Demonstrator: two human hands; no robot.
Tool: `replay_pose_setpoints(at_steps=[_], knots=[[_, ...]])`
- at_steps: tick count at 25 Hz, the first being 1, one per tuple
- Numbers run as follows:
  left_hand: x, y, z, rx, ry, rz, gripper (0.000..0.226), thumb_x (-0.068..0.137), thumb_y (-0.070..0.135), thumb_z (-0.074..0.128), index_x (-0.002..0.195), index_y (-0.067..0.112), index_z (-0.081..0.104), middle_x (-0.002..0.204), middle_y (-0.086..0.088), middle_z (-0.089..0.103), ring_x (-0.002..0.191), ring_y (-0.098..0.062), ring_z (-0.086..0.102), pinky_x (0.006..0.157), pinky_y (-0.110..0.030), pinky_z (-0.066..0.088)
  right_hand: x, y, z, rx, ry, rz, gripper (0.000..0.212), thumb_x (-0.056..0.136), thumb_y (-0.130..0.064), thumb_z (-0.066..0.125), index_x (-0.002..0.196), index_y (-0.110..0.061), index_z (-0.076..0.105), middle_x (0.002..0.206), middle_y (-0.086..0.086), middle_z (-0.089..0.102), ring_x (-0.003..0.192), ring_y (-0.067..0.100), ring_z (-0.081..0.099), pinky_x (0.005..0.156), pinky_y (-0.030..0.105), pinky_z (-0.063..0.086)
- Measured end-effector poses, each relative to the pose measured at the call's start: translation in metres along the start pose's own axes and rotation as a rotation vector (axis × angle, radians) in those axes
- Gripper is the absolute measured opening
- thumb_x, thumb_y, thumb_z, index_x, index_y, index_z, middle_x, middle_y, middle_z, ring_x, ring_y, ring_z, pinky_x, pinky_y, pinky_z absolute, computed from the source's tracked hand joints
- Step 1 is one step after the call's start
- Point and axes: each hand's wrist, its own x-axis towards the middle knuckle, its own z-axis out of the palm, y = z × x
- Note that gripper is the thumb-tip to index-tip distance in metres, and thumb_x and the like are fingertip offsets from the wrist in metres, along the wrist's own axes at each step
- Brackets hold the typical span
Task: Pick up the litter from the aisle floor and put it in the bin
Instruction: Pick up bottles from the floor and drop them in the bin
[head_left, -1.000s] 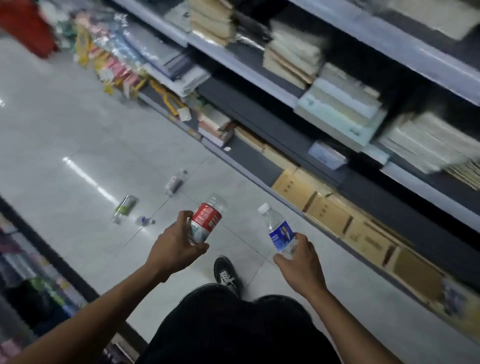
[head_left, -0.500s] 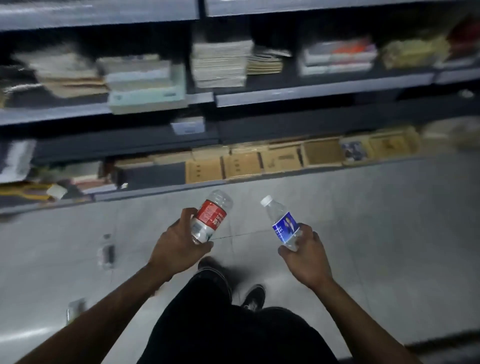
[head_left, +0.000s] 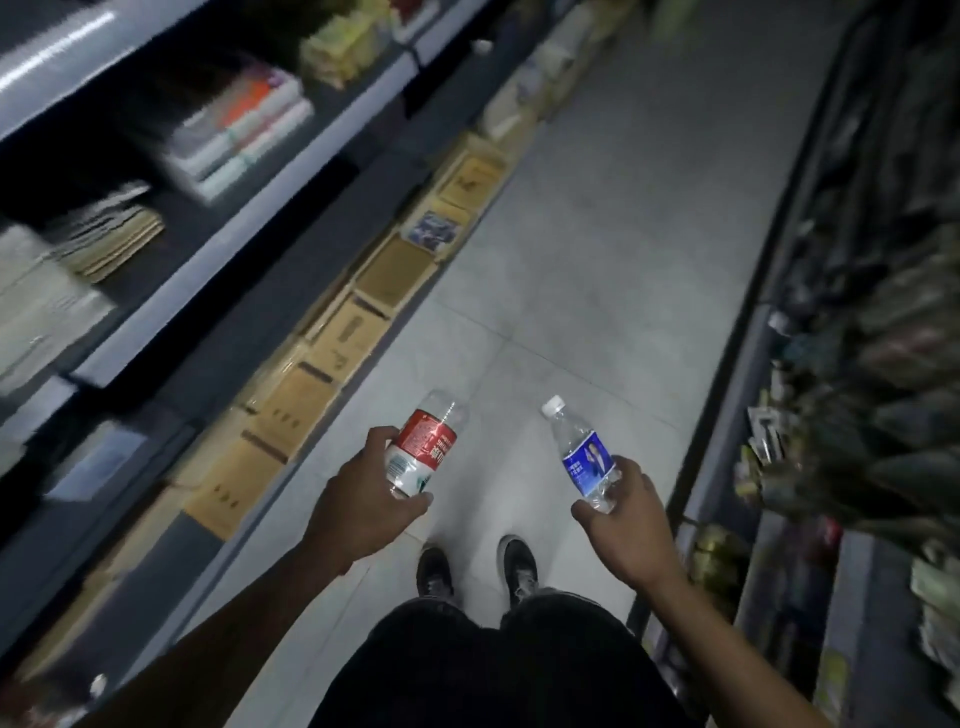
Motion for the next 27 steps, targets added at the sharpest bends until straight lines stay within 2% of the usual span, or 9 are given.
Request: replay_pose_setpoints(at_steps=[3, 5, 9, 13, 17, 20, 23, 27], knots=[[0.023, 0.023, 0.005, 0.053, -0.087, 0.085, 0.087, 0.069, 0.045, 0.089, 0.136, 0.039, 0.033, 0.111, 0.01, 0.065, 0.079, -0.006, 0.067, 0.069, -0.026, 0.057, -0.018, 0.019, -0.005, 0.049, 0.09, 0.068, 0.05, 0.065, -0.036, 0.069, 0.112, -0.033, 0.054, 0.098, -0.009, 0.06, 0.086, 0.013, 0.061, 0.07, 0.033, 0.049], [0.034, 0.042, 0.012, 0.101, -0.155, 0.13, 0.086, 0.071, 0.046, 0.088, 0.137, 0.038, 0.033, 0.108, 0.01, 0.065, 0.077, -0.006, 0.067, 0.065, -0.023, 0.052, -0.025, 0.032, -0.01, 0.099, 0.136, 0.132, 0.047, 0.064, -0.038, 0.069, 0.108, -0.036, 0.054, 0.096, -0.009, 0.062, 0.084, 0.012, 0.061, 0.068, 0.033, 0.051], [0.06, 0.088, 0.035, 0.132, -0.244, 0.195, 0.086, 0.072, 0.046, 0.087, 0.137, 0.04, 0.032, 0.112, 0.01, 0.065, 0.08, -0.008, 0.069, 0.07, -0.026, 0.058, -0.02, 0.058, -0.027, 0.143, 0.19, 0.197, 0.046, 0.063, -0.042, 0.068, 0.105, -0.036, 0.052, 0.091, -0.007, 0.063, 0.08, 0.017, 0.063, 0.068, 0.042, 0.056], [0.088, 0.138, 0.059, 0.143, -0.289, 0.224, 0.085, 0.074, 0.043, 0.088, 0.139, 0.038, 0.034, 0.115, 0.009, 0.063, 0.084, -0.008, 0.068, 0.072, -0.026, 0.057, 0.006, 0.073, -0.058, 0.175, 0.242, 0.221, 0.047, 0.065, -0.041, 0.069, 0.108, -0.042, 0.048, 0.1, -0.012, 0.058, 0.086, 0.013, 0.061, 0.073, 0.039, 0.056], [0.115, 0.173, 0.082, 0.142, -0.295, 0.206, 0.084, 0.073, 0.043, 0.088, 0.137, 0.039, 0.034, 0.113, 0.01, 0.064, 0.084, -0.009, 0.068, 0.07, -0.025, 0.055, 0.051, 0.088, -0.088, 0.194, 0.244, 0.231, 0.045, 0.064, -0.042, 0.068, 0.105, -0.039, 0.05, 0.095, -0.009, 0.06, 0.082, 0.014, 0.061, 0.07, 0.043, 0.057], [0.134, 0.185, 0.091, 0.13, -0.295, 0.164, 0.085, 0.073, 0.041, 0.089, 0.139, 0.036, 0.035, 0.115, 0.009, 0.063, 0.088, -0.01, 0.068, 0.079, -0.031, 0.058, 0.098, 0.086, -0.109, 0.162, 0.208, 0.211, 0.048, 0.063, -0.045, 0.067, 0.107, -0.037, 0.051, 0.095, -0.007, 0.06, 0.083, 0.017, 0.062, 0.067, 0.042, 0.057], [0.161, 0.194, 0.089, 0.089, -0.295, 0.122, 0.087, 0.07, 0.041, 0.09, 0.137, 0.037, 0.035, 0.112, 0.01, 0.063, 0.09, -0.01, 0.068, 0.085, -0.037, 0.059, 0.151, 0.067, -0.133, 0.126, 0.205, 0.17, 0.052, 0.064, -0.048, 0.068, 0.111, -0.036, 0.051, 0.098, -0.008, 0.06, 0.085, 0.015, 0.061, 0.069, 0.04, 0.057], [0.223, 0.204, 0.075, 0.097, -0.293, 0.067, 0.09, 0.069, 0.035, 0.092, 0.138, 0.032, 0.035, 0.121, 0.005, 0.063, 0.096, -0.009, 0.065, 0.088, -0.033, 0.057, 0.233, 0.029, -0.159, 0.105, 0.185, 0.127, 0.05, 0.069, -0.038, 0.072, 0.114, -0.035, 0.05, 0.102, -0.009, 0.056, 0.09, 0.015, 0.058, 0.075, 0.037, 0.054]])
